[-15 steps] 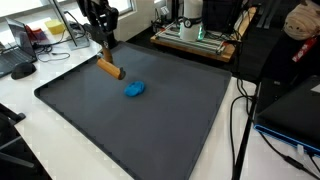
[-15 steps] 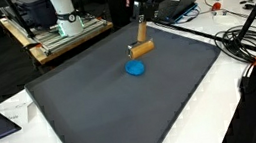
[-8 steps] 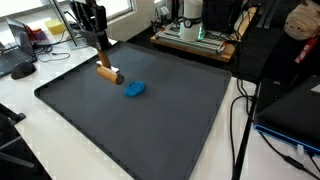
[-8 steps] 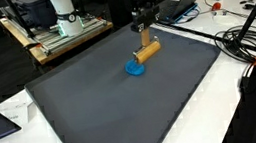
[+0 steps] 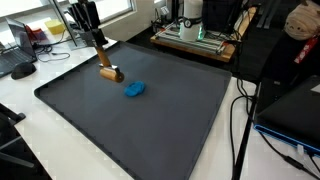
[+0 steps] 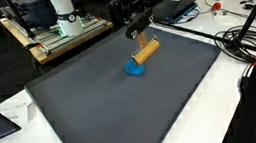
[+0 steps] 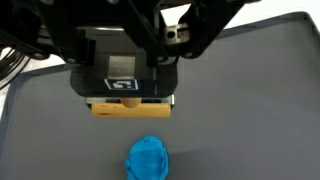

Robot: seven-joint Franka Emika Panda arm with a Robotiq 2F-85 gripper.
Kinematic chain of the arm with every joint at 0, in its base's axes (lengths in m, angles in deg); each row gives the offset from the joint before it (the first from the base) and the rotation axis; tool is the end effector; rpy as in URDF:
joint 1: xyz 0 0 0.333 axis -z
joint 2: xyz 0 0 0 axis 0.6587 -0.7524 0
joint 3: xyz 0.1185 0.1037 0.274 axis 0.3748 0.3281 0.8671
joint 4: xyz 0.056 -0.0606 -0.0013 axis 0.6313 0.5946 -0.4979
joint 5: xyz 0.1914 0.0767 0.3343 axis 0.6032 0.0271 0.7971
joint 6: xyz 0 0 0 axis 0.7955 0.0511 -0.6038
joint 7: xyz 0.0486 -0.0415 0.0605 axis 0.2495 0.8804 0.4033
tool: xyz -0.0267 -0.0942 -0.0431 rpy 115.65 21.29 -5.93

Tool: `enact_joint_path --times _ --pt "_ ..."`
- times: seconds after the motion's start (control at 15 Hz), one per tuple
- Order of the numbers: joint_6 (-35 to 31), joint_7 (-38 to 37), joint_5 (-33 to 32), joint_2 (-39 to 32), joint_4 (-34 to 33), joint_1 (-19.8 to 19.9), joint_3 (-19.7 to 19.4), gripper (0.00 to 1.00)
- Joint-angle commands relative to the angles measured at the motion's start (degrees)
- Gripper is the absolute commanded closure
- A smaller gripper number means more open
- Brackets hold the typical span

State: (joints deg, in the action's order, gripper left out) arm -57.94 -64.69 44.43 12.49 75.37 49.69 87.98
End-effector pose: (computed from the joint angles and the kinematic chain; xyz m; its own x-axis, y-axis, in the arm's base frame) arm 0.6447 -0.0885 0.4221 0.9910 -0.1127 0.0716 -0.0999 -0.9817 -0.1620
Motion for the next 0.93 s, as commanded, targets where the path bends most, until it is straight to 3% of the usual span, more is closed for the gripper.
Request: enact_joint_path --times 0.0,0.47,0.87 --pt "1.51 5.56 6.7 0.79 0.94 2.38 -0.27 0.77" --pt "4.68 11.83 16.28 -0.94 1.51 6.97 -1.3 0.77" --pt "9.04 11.43 22.74 -3.13 0.95 9.95 -2.41 0.77"
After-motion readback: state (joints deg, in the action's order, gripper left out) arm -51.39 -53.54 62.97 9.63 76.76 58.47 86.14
